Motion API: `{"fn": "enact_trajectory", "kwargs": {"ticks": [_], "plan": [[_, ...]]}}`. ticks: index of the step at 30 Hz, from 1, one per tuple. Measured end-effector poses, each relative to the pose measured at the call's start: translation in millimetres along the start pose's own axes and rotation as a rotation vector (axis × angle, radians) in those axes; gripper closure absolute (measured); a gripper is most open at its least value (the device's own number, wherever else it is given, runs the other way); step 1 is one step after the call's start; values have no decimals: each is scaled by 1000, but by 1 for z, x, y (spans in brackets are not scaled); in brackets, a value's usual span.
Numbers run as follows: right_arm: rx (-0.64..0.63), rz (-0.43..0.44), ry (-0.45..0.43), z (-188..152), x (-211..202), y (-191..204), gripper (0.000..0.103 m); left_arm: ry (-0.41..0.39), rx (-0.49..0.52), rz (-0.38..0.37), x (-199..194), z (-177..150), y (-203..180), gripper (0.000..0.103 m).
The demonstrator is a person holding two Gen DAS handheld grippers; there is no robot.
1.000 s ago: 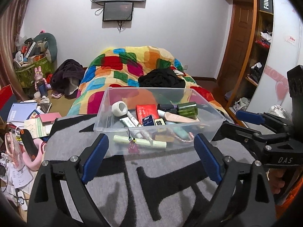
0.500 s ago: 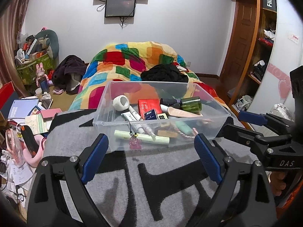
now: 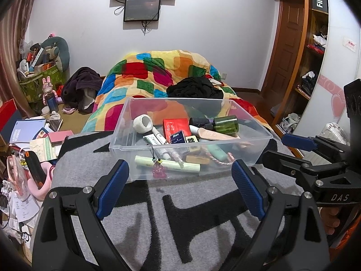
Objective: Organize objects
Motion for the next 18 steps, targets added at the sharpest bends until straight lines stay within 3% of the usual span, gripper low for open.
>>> {"fn": "enact_trajectory", "kwargs": {"ticks": [18], "plan": [[1, 1, 1, 0, 0, -1, 24, 1, -4, -7, 0, -1, -2, 9]]}}
Point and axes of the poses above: each gripper's, at about its wrist camera, not at the fingertips, and x roughly the way its jaws point, y to its left, z to its top, the point moved 8 cm from there along x, roughly the way its jaws point, and after that the axes turned 9 degrees about -y, right-handed, at the moved point
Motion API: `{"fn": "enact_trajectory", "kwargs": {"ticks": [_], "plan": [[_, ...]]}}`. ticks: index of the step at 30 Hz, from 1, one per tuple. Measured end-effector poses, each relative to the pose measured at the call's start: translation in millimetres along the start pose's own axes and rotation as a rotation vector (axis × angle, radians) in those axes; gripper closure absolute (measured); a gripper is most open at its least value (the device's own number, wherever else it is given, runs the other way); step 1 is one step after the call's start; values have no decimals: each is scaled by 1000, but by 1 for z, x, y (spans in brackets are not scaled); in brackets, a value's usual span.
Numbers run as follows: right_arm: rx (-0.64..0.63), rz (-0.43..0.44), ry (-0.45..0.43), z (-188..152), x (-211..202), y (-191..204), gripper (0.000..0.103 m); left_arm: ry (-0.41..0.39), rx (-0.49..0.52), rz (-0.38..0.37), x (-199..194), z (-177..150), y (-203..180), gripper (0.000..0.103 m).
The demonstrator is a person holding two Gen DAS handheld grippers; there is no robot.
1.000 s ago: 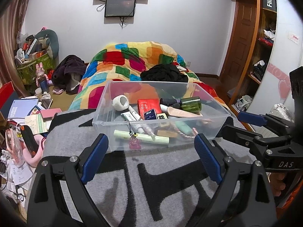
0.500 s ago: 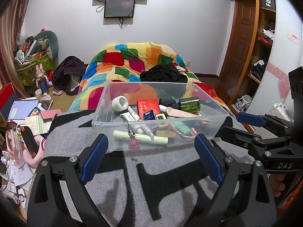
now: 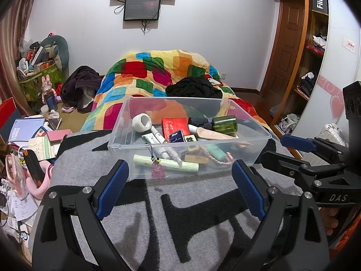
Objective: Organize objects
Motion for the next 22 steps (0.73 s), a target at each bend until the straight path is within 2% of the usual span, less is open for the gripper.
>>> {"fn": "enact_trajectory", "kwargs": {"ticks": [22], "plan": [[3, 1, 6, -4, -1, 0, 23, 9, -19, -17, -2, -2, -3, 9]]}}
Point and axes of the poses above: each gripper's, at about its wrist camera, not at the fingertips, and x roughly the way its jaws point, y to its left, z to its top, the point moved 8 cm from there along x, roughly the way its jaws point, and after that the axes turned 9 degrees about -y, right-handed, at the moved point
